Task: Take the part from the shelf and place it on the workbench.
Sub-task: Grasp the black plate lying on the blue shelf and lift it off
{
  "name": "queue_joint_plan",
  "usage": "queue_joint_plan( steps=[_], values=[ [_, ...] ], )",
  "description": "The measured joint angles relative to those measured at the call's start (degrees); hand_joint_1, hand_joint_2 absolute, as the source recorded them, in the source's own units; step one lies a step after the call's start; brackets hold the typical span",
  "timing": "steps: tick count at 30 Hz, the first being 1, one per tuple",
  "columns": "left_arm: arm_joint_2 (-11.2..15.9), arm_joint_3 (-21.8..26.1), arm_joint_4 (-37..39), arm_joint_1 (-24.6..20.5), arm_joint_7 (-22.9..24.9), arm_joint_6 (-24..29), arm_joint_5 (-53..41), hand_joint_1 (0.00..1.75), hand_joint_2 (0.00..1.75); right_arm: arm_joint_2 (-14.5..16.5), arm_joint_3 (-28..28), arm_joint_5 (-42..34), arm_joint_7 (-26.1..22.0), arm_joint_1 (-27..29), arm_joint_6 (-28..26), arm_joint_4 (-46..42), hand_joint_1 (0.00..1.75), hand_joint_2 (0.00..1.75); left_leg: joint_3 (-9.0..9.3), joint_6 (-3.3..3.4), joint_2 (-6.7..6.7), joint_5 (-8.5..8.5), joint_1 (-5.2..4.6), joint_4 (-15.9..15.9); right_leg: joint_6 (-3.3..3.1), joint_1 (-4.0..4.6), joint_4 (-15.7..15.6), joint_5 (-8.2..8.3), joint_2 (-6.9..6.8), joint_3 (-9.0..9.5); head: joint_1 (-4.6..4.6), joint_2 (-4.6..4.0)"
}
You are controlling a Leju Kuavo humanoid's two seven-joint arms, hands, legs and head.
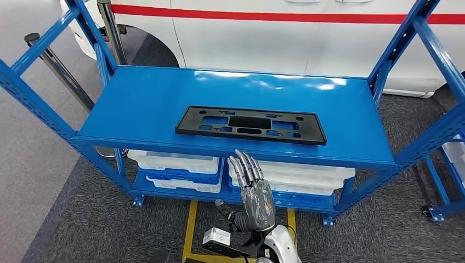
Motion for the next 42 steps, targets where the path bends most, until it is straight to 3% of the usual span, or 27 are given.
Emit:
queue_joint_plan(
  steps=[2,4,6,8,9,13,15,17,18,19,20,22,24,26,29,30,32,33,34,35,37,38,40,42],
  values=[
    [-0.01,0.00,0.02,0.13,0.00,-0.02,0.01,0.00,0.00,-0.14,-0.04,0.15,0.17,-0.01,0.00,-0.17,0.00,1.75,-4.26,-0.35,0.00,-2.21,0.08,7.08,-0.34,0.01,-0.05,-0.36,0.02,0.42,-0.05,0.00],
    [-0.01,0.00,0.05,0.32,0.00,-0.04,0.02,0.00,0.00,-0.35,-0.12,0.41,0.24,0.11,0.00,-0.19,0.00,1.75,-6.60,-0.55,0.01,-1.14,0.22,9.40,-0.37,0.01,-0.04,-0.80,0.24,0.93,-0.04,0.00],
    [0.03,0.00,0.07,0.37,0.00,-0.04,0.03,0.00,0.00,-0.45,-0.24,0.91,0.34,0.16,0.00,-0.33,0.00,1.75,-5.14,-0.56,0.01,3.64,0.44,3.99,-0.06,-0.04,-0.01,-1.42,0.51,1.79,-0.04,0.00],
    [0.06,-0.01,0.09,0.29,-0.01,-0.05,0.04,0.00,0.00,-0.50,-0.45,1.59,0.44,0.15,0.00,-0.65,0.00,1.75,-2.62,-0.26,-0.07,6.76,0.37,-2.43,0.57,0.12,0.13,-2.09,0.66,2.38,-0.04,0.00],
    [0.07,-0.04,0.10,0.23,-0.03,-0.07,0.05,0.00,0.00,-0.55,-0.61,2.07,0.48,0.16,0.00,-0.88,0.00,1.75,-1.97,0.01,-0.12,6.99,0.26,-4.05,0.90,0.21,0.17,-2.28,0.67,2.42,-0.02,0.00],
    [0.07,-0.15,0.11,0.26,-0.05,-0.04,0.07,0.00,0.00,-0.84,-1.55,4.36,0.54,0.27,-0.01,-2.21,0.00,1.75,-1.39,1.44,-0.25,6.34,0.21,-5.13,2.19,0.15,0.68,-3.08,0.55,2.24,-0.03,0.00],
    [0.07,-0.20,0.11,0.19,-0.05,-0.01,0.07,0.00,0.00,-0.99,-2.06,4.97,0.54,0.30,-0.02,-2.87,0.00,1.75,-0.92,2.17,-0.19,6.15,0.34,-5.42,2.70,0.00,5.35,-5.33,0.39,-0.07,-0.02,0.00],
    [0.07,-0.22,0.11,0.14,-0.03,0.00,0.07,0.00,0.00,-1.24,-2.45,5.30,0.57,0.44,-0.02,-3.18,0.00,1.75,-0.51,2.67,-0.12,5.72,0.24,-5.42,2.99,0.00,13.11,-8.06,0.31,-4.55,-0.02,0.00],
    [0.08,-0.22,0.11,0.17,0.00,-0.01,0.07,0.00,0.00,-1.40,-2.61,5.52,0.59,0.58,-0.02,-3.27,0.00,1.75,-0.23,2.77,-0.12,5.46,0.18,-5.42,3.02,0.00,15.82,-8.38,0.29,-6.43,-0.02,0.00],
    [0.08,-0.22,0.11,0.21,0.03,-0.01,0.07,0.00,0.00,-1.56,-2.77,5.89,0.60,0.73,-0.02,-3.43,0.00,1.75,0.16,2.80,-0.16,5.17,0.12,-5.42,2.97,0.00,16.56,-7.54,0.28,-7.40,-0.02,0.00],
    [0.08,-0.22,0.11,0.24,0.07,-0.04,0.06,0.00,0.00,-1.69,-2.98,6.44,0.57,0.84,-0.02,-3.71,0.00,1.75,0.67,2.77,-0.22,4.82,0.07,-5.41,2.79,0.02,15.00,-5.56,0.26,-7.21,-0.02,0.00],
    [0.05,-0.25,0.12,0.25,0.11,-0.11,0.01,0.00,0.00,-1.82,-3.56,7.82,0.49,0.91,-0.02,-4.60,0.00,1.75,1.74,2.50,-0.31,4.00,-0.07,-5.42,2.10,0.27,7.56,-0.60,0.19,-4.43,0.00,0.00],
    [0.01,-0.29,0.16,0.17,0.18,-0.18,-0.03,0.00,0.00,-1.88,-4.30,9.19,0.43,0.87,-0.02,-5.58,0.00,1.75,2.32,1.98,-0.32,3.28,-0.26,-5.35,1.46,0.70,1.91,1.33,0.01,-2.02,-0.02,0.00],
    [-0.01,-0.31,0.20,0.03,0.25,-0.21,-0.04,0.00,0.00,-1.98,-4.98,10.14,0.43,0.87,-0.02,-6.48,0.00,1.75,2.51,1.44,-0.23,2.92,-0.33,-5.54,1.11,0.96,0.76,0.81,-0.02,-1.49,-0.04,0.00],
    [0.03,-0.34,0.20,-0.10,0.26,-0.22,-0.04,0.00,0.00,-2.11,-5.69,10.54,0.43,0.82,-0.02,-7.63,0.00,1.75,2.32,0.68,-0.16,1.56,-0.29,-4.00,0.40,0.30,-0.30,0.53,0.04,-0.26,-0.24,0.00],
    [0.04,-0.35,0.20,-0.12,0.26,-0.22,-0.04,0.00,0.00,-2.12,-5.79,10.56,0.43,0.77,-0.02,-7.89,0.00,1.75,1.12,0.40,-0.20,0.33,-0.23,-1.41,0.13,0.08,-0.68,0.36,-0.02,0.32,-0.36,0.00],
    [0.03,-0.37,0.20,-0.08,0.26,-0.23,-0.04,0.00,0.00,-2.14,-5.91,10.58,0.42,0.74,-0.02,-8.11,0.00,1.75,-3.23,-0.08,-0.23,-2.45,-0.03,6.22,-0.23,0.08,-0.83,-0.17,-0.12,1.03,-0.55,0.00],
    [0.03,-0.37,0.20,0.00,0.27,-0.23,-0.04,0.00,0.00,-2.15,-5.94,10.59,0.42,0.80,-0.02,-8.14,0.00,1.75,-5.37,-0.29,-0.23,-3.03,0.08,9.36,-0.29,0.07,-0.82,-0.49,-0.07,1.35,-0.53,0.00],
    [0.03,-0.37,0.20,0.10,0.27,-0.24,-0.04,0.00,0.00,-2.15,-5.98,10.64,0.43,0.87,-0.02,-8.14,0.00,1.75,-6.69,-0.45,-0.21,-2.44,0.18,10.69,-0.26,0.05,-0.80,-0.82,0.02,1.74,-0.54,0.00],
    [0.04,-0.37,0.20,0.16,0.27,-0.24,-0.04,0.00,0.00,-2.15,-6.02,10.84,0.43,0.92,-0.02,-8.19,0.00,1.75,-6.94,-0.55,-0.20,-0.61,0.28,9.75,-0.18,0.02,-0.75,-1.21,0.13,2.22,-0.54,0.00],
    [0.10,-0.38,0.20,0.20,0.26,-0.23,-0.04,0.00,0.00,-2.15,-6.21,11.72,0.46,0.93,-0.02,-8.46,0.00,1.75,-4.86,-0.54,-0.18,4.72,0.46,2.86,0.21,-0.07,-0.59,-2.15,0.31,3.29,-0.54,0.00],
    [0.12,-0.39,0.21,0.18,0.26,-0.23,-0.04,0.00,0.00,-2.18,-6.40,12.31,0.52,0.88,-0.02,-8.66,0.00,1.75,-3.53,-0.42,-0.20,6.52,0.40,-0.58,0.54,0.00,-0.41,-2.63,0.36,3.62,-0.55,0.00],
    [0.15,-0.44,0.25,0.06,0.28,-0.24,-0.05,0.00,0.00,-2.27,-6.79,13.31,0.81,0.77,-0.02,-9.12,0.00,1.75,-2.19,0.24,-0.26,7.18,0.20,-3.99,1.21,0.22,-0.25,-3.21,0.41,3.68,-0.57,0.00],
    [0.15,-0.50,0.26,0.05,0.32,-0.24,-0.06,0.00,0.00,-2.42,-6.98,14.02,1.27,0.59,-0.02,-9.55,0.00,1.75,-1.97,1.09,-0.32,6.58,0.11,-4.55,1.80,0.30,-0.41,-3.44,0.40,3.67,-0.59,0.00]
  ],
)
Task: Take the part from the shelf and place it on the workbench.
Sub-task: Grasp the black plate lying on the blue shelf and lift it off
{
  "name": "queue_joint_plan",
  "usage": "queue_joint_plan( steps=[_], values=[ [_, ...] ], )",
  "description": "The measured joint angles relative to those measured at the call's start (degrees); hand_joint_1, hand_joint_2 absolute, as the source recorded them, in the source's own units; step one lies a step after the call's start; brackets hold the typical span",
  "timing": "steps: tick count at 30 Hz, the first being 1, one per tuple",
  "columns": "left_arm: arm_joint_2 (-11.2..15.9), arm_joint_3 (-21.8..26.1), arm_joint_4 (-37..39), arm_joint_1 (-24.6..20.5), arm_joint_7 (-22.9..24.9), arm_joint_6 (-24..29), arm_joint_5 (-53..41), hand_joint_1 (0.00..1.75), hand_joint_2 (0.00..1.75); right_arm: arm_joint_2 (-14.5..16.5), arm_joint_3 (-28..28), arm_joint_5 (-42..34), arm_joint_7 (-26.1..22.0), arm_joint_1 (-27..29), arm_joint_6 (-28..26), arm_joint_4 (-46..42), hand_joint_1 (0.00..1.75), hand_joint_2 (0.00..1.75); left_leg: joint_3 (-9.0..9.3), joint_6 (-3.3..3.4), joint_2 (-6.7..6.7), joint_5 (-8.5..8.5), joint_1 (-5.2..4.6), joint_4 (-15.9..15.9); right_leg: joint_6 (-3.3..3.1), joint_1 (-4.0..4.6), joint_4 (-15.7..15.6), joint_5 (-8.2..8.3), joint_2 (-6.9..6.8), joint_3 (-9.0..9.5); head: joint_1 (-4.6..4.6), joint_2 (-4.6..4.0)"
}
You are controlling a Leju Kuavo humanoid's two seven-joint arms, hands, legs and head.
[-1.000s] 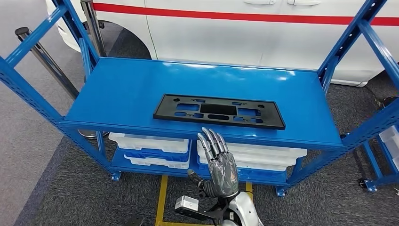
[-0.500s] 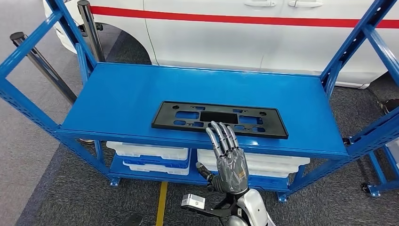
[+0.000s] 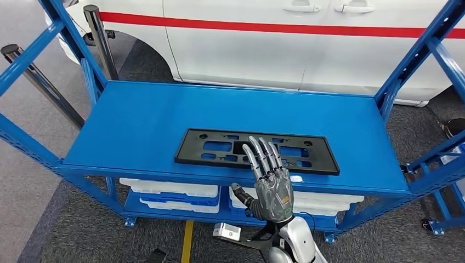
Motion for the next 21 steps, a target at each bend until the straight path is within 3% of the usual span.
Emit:
queue_joint_plan(
  steps=[2,3,5,6,7,8,9,11,12,14,17,19,21],
  values=[
    [-0.02,-0.08,0.00,0.08,-0.01,0.00,0.01,0.00,0.00,-0.22,-0.07,0.56,0.43,-0.27,0.00,-0.35,0.00,1.75,0.52,0.76,-0.02,-0.21,0.14,-0.47,0.59,-0.17,1.42,-0.89,-0.13,-0.40,0.03,0.00],
    [-0.03,-0.12,0.00,0.02,-0.02,0.00,0.02,0.00,0.00,-0.36,-0.09,0.80,0.61,-0.41,0.00,-0.48,0.00,1.75,0.86,1.14,-0.01,-0.34,0.21,-0.67,0.85,-0.25,3.86,-1.98,-0.20,-1.59,0.03,0.00],
    [-0.03,-0.17,0.00,-0.09,-0.04,0.00,0.03,0.00,0.00,-0.67,-0.11,1.18,0.85,-0.55,0.00,-0.56,0.00,1.75,1.38,1.69,0.02,-0.81,0.16,-0.76,1.17,-0.29,11.57,-4.66,-0.28,-6.08,0.04,0.00],
    [-0.03,-0.18,0.00,-0.08,-0.04,0.00,0.03,0.00,0.00,-0.84,-0.11,1.34,0.94,-0.53,0.00,-0.55,0.00,1.75,1.66,1.82,0.02,-1.09,0.11,-0.75,1.25,-0.30,15.06,-5.39,-0.28,-8.46,0.04,0.00],
    [-0.03,-0.18,0.00,-0.04,-0.04,0.00,0.03,0.00,0.00,-0.99,-0.11,1.44,0.99,-0.50,0.00,-0.53,0.00,1.75,2.04,1.88,-0.02,-1.40,0.06,-0.75,1.24,-0.30,16.89,-5.07,-0.28,-10.11,0.04,0.00],
    [-0.03,-0.18,0.00,0.00,-0.04,0.00,0.03,0.00,0.00,-1.11,-0.11,1.51,1.06,-0.49,0.00,-0.52,0.00,1.75,2.53,1.87,-0.09,-1.76,0.01,-0.75,1.13,-0.29,16.56,-3.56,-0.28,-10.73,0.04,0.00],
    [-0.04,-0.19,0.00,0.02,-0.04,0.00,0.03,0.00,0.00,-1.21,-0.11,1.58,1.12,-0.50,0.00,-0.50,0.00,1.75,3.14,1.79,-0.19,-2.17,-0.03,-0.75,0.88,-0.25,13.90,-0.98,-0.28,-10.17,0.05,0.00],
    [-0.12,-0.24,0.03,0.01,-0.03,0.00,0.02,0.00,0.00,-1.33,-0.11,1.71,1.20,-0.55,0.00,-0.50,0.00,1.75,4.29,1.46,-0.35,-3.08,-0.19,-0.75,0.12,0.08,6.27,3.92,-0.31,-7.61,0.04,0.00],
    [-0.16,-0.26,0.05,0.00,-0.03,0.01,0.02,0.00,0.00,-1.38,-0.11,1.78,1.22,-0.60,0.00,-0.50,0.00,1.75,4.61,1.20,-0.41,-3.46,-0.25,-0.74,-0.23,0.30,3.31,4.96,-0.36,-6.43,0.05,0.00],
    [-0.22,-0.29,0.11,-0.08,-0.01,0.02,0.02,0.00,0.00,-1.51,-0.11,2.12,1.36,-0.65,0.00,-0.49,0.00,1.75,4.78,0.64,-0.42,-3.88,-0.32,-0.91,-0.64,0.69,1.36,4.60,-0.39,-5.56,-0.01,0.00],
    [-0.21,-0.35,0.11,-0.18,0.01,0.01,0.03,0.00,0.00,-1.72,-0.12,2.64,1.99,-0.71,0.00,-0.65,0.00,1.75,5.08,-0.17,-0.31,-4.85,-0.32,-0.59,-1.18,0.21,0.16,4.22,-0.30,-4.51,-0.10,0.00],
    [-0.20,-0.48,0.11,-0.19,0.01,0.01,0.03,0.00,0.00,-1.78,-0.12,2.64,2.24,-0.90,0.00,-0.79,0.00,1.75,2.81,-0.63,-0.31,-7.17,-0.21,4.31,-1.68,-0.16,-0.55,3.92,-0.44,-3.43,-0.25,0.00],
    [-0.20,-0.66,0.11,-0.09,0.01,0.01,0.02,0.00,0.00,-1.86,-0.12,2.63,2.30,-0.99,0.00,-0.79,0.00,1.75,-1.79,-1.02,-0.30,-9.42,-0.07,11.95,-2.02,-0.19,-0.62,3.34,-0.53,-2.75,-0.32,0.00]
  ],
)
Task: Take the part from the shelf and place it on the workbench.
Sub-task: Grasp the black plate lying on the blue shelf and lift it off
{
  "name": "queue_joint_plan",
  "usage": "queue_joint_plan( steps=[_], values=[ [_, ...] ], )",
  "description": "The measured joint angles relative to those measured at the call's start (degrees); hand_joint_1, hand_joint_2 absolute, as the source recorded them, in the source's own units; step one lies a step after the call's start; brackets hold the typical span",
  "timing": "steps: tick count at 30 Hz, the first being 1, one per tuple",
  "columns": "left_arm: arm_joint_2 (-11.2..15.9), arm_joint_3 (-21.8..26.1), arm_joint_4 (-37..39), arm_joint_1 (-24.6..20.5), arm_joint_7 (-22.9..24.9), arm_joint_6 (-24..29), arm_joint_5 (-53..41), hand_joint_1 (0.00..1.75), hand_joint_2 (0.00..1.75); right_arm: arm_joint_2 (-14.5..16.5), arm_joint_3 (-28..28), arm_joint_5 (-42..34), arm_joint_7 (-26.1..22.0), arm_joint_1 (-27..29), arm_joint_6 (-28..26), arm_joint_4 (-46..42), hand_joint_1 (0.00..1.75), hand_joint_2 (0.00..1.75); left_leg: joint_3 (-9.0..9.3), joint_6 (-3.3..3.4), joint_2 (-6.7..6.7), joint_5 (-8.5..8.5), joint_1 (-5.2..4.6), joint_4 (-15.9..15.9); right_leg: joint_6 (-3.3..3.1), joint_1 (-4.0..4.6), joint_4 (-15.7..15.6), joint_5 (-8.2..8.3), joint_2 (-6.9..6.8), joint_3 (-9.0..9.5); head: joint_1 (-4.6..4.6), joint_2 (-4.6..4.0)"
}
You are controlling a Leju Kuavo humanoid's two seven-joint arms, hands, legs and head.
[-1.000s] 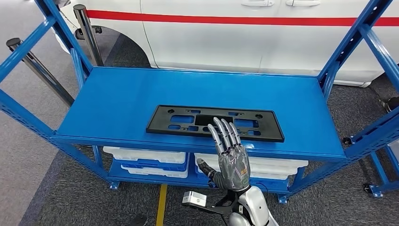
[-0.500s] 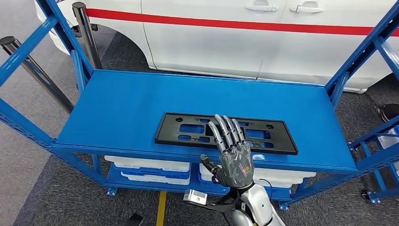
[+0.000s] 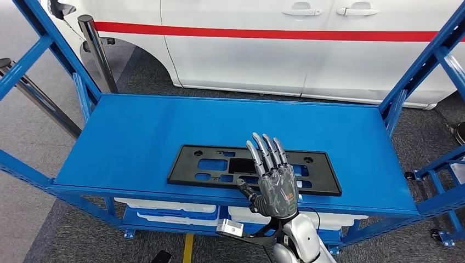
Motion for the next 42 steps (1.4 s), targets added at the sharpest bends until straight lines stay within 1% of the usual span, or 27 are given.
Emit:
queue_joint_plan(
  steps=[1,2,3,4,5,6,7,9,11,13,19,21,24,26,29,34,39,42],
  values=[
    [0.01,-0.07,0.00,0.10,0.01,-0.01,0.00,0.00,0.00,-0.06,0.00,0.00,0.01,0.03,0.00,0.00,0.00,1.75,-1.85,-0.16,0.01,0.02,0.10,2.38,-0.03,-0.01,0.02,-0.34,0.05,0.38,0.00,0.00],
    [0.02,-0.11,0.00,0.19,0.02,-0.01,0.00,0.00,0.00,-0.13,-0.01,0.01,0.02,0.06,0.00,0.00,0.00,1.75,-2.79,-0.30,0.01,1.28,0.21,2.71,0.02,-0.03,0.05,-0.73,0.14,0.87,0.00,0.00],
    [0.04,-0.14,0.00,0.24,0.03,0.00,0.00,0.00,0.00,-0.19,-0.01,0.02,0.03,0.06,0.00,0.00,0.00,1.75,-2.70,-0.39,0.02,3.60,0.33,0.88,0.13,-0.07,0.11,-1.18,0.24,1.46,-0.01,0.00],
    [0.07,-0.15,0.00,0.26,0.04,0.01,0.00,0.00,0.00,-0.24,0.00,0.04,0.06,0.05,0.00,0.00,0.00,1.75,-1.75,-0.41,0.04,6.57,0.44,-2.71,0.32,-0.12,0.21,-1.70,0.32,2.07,0.00,0.00],
    [0.10,-0.19,0.01,0.26,0.04,0.03,0.00,0.00,0.00,-0.27,0.00,0.09,0.11,0.02,0.00,0.02,0.00,1.75,-0.55,-0.36,0.02,8.78,0.42,-6.19,0.60,-0.07,0.35,-2.23,0.38,2.52,0.00,0.00],
    [0.11,-0.23,0.01,0.22,0.05,0.05,0.00,0.00,0.00,-0.31,0.01,0.15,0.26,-0.04,0.00,0.06,0.00,1.75,0.58,-0.12,-0.01,9.96,0.35,-9.23,0.95,0.01,0.56,-2.69,0.43,2.72,-0.02,0.00],
    [0.13,-0.29,0.02,0.13,0.08,0.11,0.00,0.00,0.00,-0.36,0.01,0.23,0.45,-0.12,0.00,0.12,0.00,1.75,1.23,0.19,-0.05,10.29,0.25,-11.00,1.32,0.11,0.70,-2.99,0.44,2.74,-0.01,0.00],
    [0.13,-0.37,0.02,0.03,0.27,0.32,0.01,0.00,0.00,-0.56,0.09,0.36,0.94,-0.32,0.00,0.23,0.00,1.75,1.64,0.85,-0.15,9.72,0.10,-12.04,1.85,0.23,0.69,-3.25,0.44,2.65,-0.03,0.00],
    [0.13,-0.39,0.02,0.07,0.69,0.69,0.03,0.00,0.00,-0.89,0.29,0.39,1.46,-0.62,0.00,0.38,0.00,1.75,1.72,1.08,-0.22,9.79,0.12,-12.27,1.59,0.23,0.44,-3.15,0.38,2.80,-0.02,0.00],
    [0.11,-0.39,0.02,0.02,1.10,1.26,0.07,0.00,0.00,-1.33,0.60,0.39,2.14,-0.99,0.00,0.64,0.00,1.75,1.84,1.17,-0.27,9.74,0.13,-12.42,1.19,0.26,0.16,-3.00,0.37,3.03,0.00,0.00],
    [0.07,-0.49,0.02,-0.09,1.73,4.18,-0.13,0.00,0.00,-2.72,1.78,0.39,4.14,-1.63,0.00,1.21,0.00,1.75,1.89,1.64,-0.26,9.40,-0.05,-12.41,1.21,0.21,-0.69,-3.06,0.34,3.48,0.00,0.00],
    [0.02,-0.52,0.02,-0.10,1.86,4.93,-0.21,0.00,0.00,-3.07,2.00,0.39,4.40,-1.64,0.00,1.34,0.00,1.75,1.90,1.70,-0.26,9.38,-0.11,-12.40,1.34,0.18,-0.75,-3.07,0.31,3.49,0.00,0.00],
    [-0.02,-0.53,0.02,-0.10,2.10,5.49,-0.22,0.00,0.00,-3.63,2.53,0.08,4.89,-1.73,0.00,1.51,0.00,1.75,1.93,1.77,-0.25,9.36,-0.15,-12.37,2.01,0.10,-0.79,-3.05,0.26,3.51,-0.01,0.00],
    [-0.03,-0.55,0.02,-0.09,2.36,5.72,-0.24,0.00,0.00,-4.13,3.14,-0.27,5.14,-1.83,0.00,1.66,0.00,1.75,1.98,1.78,-0.25,9.37,-0.15,-12.37,2.24,0.09,-0.79,-3.04,0.26,3.52,-0.01,0.00],
    [-0.06,-0.60,0.02,-0.06,2.84,6.07,-0.40,0.00,0.00,-4.98,4.22,-0.45,5.33,-2.04,0.23,1.84,0.00,1.75,2.08,1.79,-0.25,9.38,-0.14,-12.37,2.28,0.15,-0.75,-3.05,0.25,3.57,-0.01,0.00],
    [-0.17,-0.91,0.02,-0.07,3.13,6.43,-0.80,0.00,0.00,-6.71,6.72,-0.81,5.43,-3.49,2.09,2.23,0.00,1.75,2.15,1.76,-0.25,9.39,-0.09,-12.37,2.27,0.34,-0.65,-3.06,0.26,3.57,-0.01,0.00],
    [-0.21,-1.52,0.02,-0.11,2.98,5.34,-1.17,0.00,0.00,-8.01,10.05,-5.09,3.60,-6.42,7.74,2.92,0.00,1.75,2.17,1.67,-0.24,9.44,-0.05,-12.43,2.26,0.40,-0.55,-3.08,0.27,3.54,-0.01,0.00],
    [-0.32,-1.96,0.02,-0.20,3.10,5.32,-1.32,0.00,0.00,-8.12,12.41,-5.38,2.89,-8.78,10.23,3.50,0.00,1.75,2.20,1.64,-0.22,9.47,-0.05,-12.44,2.25,0.40,-0.49,-3.08,0.26,3.51,-0.01,0.00]
  ],
)
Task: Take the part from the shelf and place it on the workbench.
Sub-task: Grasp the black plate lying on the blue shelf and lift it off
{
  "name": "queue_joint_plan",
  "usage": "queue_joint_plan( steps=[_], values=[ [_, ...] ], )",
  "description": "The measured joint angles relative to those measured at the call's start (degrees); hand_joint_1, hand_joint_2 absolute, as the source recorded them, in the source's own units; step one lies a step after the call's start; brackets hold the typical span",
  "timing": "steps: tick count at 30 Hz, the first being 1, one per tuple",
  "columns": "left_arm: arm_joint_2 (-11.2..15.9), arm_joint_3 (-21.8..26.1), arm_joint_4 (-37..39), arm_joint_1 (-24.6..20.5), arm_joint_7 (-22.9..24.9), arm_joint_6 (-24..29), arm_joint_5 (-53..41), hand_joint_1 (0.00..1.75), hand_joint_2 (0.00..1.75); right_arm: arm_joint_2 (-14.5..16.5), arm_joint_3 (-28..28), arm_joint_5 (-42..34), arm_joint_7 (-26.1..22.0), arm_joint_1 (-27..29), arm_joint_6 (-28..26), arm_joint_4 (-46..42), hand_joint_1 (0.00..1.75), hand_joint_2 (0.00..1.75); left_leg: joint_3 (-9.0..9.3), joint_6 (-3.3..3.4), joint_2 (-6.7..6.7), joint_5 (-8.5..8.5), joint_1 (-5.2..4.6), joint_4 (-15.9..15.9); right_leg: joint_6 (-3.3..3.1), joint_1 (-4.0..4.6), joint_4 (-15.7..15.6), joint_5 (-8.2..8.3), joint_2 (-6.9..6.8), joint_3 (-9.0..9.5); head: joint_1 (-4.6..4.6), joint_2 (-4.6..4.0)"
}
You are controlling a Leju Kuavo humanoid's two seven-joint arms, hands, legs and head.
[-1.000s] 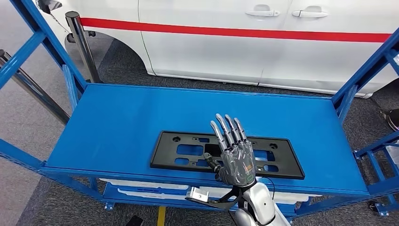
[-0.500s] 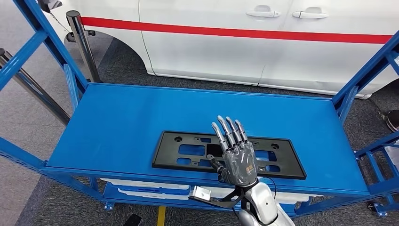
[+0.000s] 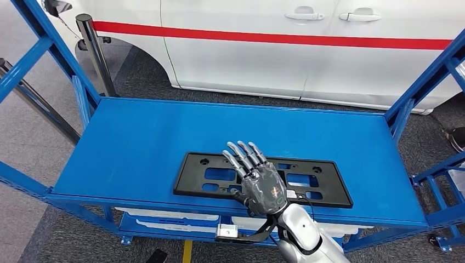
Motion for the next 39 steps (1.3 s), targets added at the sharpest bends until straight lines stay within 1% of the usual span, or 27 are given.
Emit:
queue_joint_plan(
  steps=[10,15,20,31,39],
  values=[
    [-0.17,-0.37,0.00,-0.09,0.47,0.07,-0.44,0.00,0.00,0.00,3.47,-0.43,-0.17,-3.39,1.74,1.61,0.00,1.75,0.01,-0.01,0.00,0.01,0.05,-0.01,-0.02,-0.01,0.03,-0.01,-0.02,0.02,0.00,0.00],
    [-0.34,-1.20,0.00,-0.15,1.07,0.07,-1.10,0.00,0.00,0.15,6.65,-1.11,-0.02,-6.73,4.68,2.69,0.00,1.75,0.02,-0.01,0.00,0.01,0.05,-0.01,-0.02,-0.01,0.03,-0.01,-0.01,0.02,0.00,0.00],
    [-0.51,-1.54,0.00,-0.16,1.44,0.06,-1.19,0.00,0.00,0.28,9.01,-1.82,1.24,-10.06,7.02,3.46,0.00,1.75,0.03,0.00,0.00,0.03,0.06,0.00,-0.02,-0.02,0.04,-0.01,-0.02,0.03,0.01,0.00],
    [-0.51,-1.80,0.00,-0.16,1.49,0.05,-1.17,0.00,0.00,0.26,10.24,-2.11,1.64,-11.93,7.47,4.45,0.00,1.75,0.03,0.00,0.00,0.03,0.06,0.00,-0.02,-0.02,0.04,-0.01,-0.02,0.02,0.00,0.00],
    [-0.51,-1.78,0.00,-0.13,0.79,0.05,-0.67,0.00,0.00,-0.37,10.53,-5.26,2.56,-12.84,12.13,5.45,0.00,1.75,0.03,0.00,0.00,0.03,0.06,0.00,-0.02,-0.03,0.04,-0.01,-0.02,0.03,0.00,0.00]
  ],
)
